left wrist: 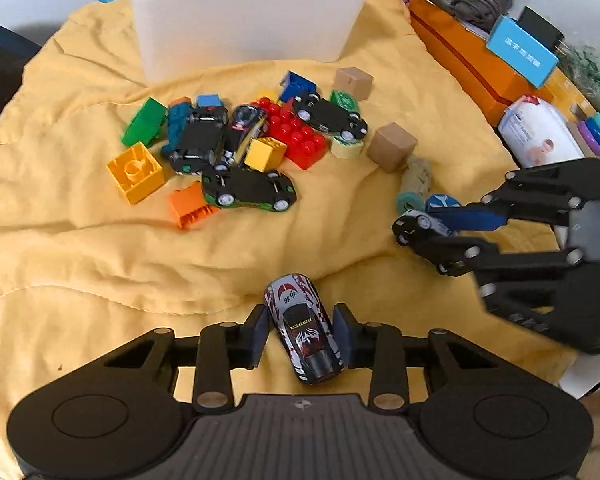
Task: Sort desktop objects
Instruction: 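Lift both cars and carry them over the clear bin, then open both tools to drop the cars into the bin and withdraw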
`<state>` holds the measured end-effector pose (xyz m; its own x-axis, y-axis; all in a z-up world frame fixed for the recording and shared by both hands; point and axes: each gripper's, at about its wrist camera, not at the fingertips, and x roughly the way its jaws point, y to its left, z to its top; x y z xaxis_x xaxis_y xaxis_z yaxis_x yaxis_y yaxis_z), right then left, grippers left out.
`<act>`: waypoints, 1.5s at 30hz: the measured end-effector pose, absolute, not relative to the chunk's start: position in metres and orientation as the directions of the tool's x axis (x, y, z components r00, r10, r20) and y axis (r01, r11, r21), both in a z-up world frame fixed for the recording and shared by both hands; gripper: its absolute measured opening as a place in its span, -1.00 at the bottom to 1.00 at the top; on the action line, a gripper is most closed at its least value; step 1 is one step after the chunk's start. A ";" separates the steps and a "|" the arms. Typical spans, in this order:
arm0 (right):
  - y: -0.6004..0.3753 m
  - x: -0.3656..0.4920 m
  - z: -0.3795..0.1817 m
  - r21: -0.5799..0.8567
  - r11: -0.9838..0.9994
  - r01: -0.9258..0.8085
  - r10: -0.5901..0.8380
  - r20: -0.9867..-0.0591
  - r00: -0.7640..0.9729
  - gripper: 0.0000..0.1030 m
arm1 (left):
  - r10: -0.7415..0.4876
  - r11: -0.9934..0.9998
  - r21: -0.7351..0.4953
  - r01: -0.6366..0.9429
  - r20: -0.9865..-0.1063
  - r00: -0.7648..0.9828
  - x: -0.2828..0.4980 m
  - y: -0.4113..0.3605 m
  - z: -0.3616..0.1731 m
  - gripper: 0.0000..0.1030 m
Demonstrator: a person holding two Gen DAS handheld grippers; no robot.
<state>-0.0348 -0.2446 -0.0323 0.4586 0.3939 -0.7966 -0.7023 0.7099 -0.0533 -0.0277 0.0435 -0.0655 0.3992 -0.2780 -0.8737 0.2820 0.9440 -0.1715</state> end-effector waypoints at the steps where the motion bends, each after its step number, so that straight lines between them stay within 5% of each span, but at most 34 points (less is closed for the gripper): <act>1: -0.238 -0.035 -0.039 -0.080 0.698 -0.711 0.379 -0.801 0.463 -0.59 | -0.278 0.946 -0.175 0.272 -0.870 0.407 -0.029 0.043 -0.064 -0.17; 4: -0.222 -0.040 -0.053 -0.208 0.662 -0.720 0.310 -0.799 0.515 -0.56 | -0.296 0.943 -0.196 0.269 -0.862 0.411 -0.036 0.044 -0.061 -0.02; 6: -0.215 -0.050 -0.054 -0.264 0.610 -0.747 0.307 -0.790 0.530 -0.36 | -0.279 0.948 -0.181 0.262 -0.867 0.412 -0.040 0.043 -0.062 -0.02; 13: -0.220 -0.063 -0.039 -0.115 0.605 -0.788 0.427 -0.788 0.443 -0.22 | -0.289 0.952 -0.215 0.218 -0.867 0.406 -0.040 0.047 -0.068 0.01; 15: -0.225 -0.054 -0.036 -0.084 0.654 -0.752 0.421 -0.785 0.454 0.02 | -0.324 0.943 -0.261 0.208 -0.864 0.385 -0.037 0.045 -0.072 0.01; 18: -0.228 -0.044 -0.043 -0.052 0.685 -0.726 0.398 -0.809 0.433 0.02 | -0.325 0.941 -0.257 0.218 -0.866 0.380 -0.039 0.043 -0.075 -0.02; 22: -0.226 -0.048 -0.060 -0.063 0.681 -0.729 0.357 -0.841 0.406 -0.09 | -0.303 0.942 -0.205 0.265 -0.859 0.412 -0.045 0.044 -0.070 -0.38; 24: -0.228 -0.052 -0.065 -0.069 0.690 -0.720 0.350 -0.840 0.415 -0.36 | -0.309 0.939 -0.202 0.277 -0.849 0.429 -0.044 0.045 -0.065 -0.38; 29: -0.233 -0.046 -0.051 -0.035 0.716 -0.697 0.373 -0.825 0.425 -0.37 | -0.328 0.932 -0.186 0.312 -0.800 0.503 -0.031 0.049 -0.032 -0.38; 39: -0.243 0.033 0.042 -0.029 0.815 -0.578 0.430 -0.638 0.639 -0.36 | -0.294 0.953 -0.122 0.277 -0.589 0.753 0.062 0.069 0.079 -0.37; 45: -0.231 0.110 0.080 -0.051 0.870 -0.491 0.391 -0.537 0.748 -0.36 | -0.247 0.969 -0.121 0.217 -0.564 0.788 0.138 0.076 0.087 -0.37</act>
<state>0.1105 -0.2309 0.0799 0.7475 0.3908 -0.5371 -0.4911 0.8696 -0.0508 0.1381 0.0761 0.0874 0.7878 -0.2473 -0.5641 0.2171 0.9686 -0.1214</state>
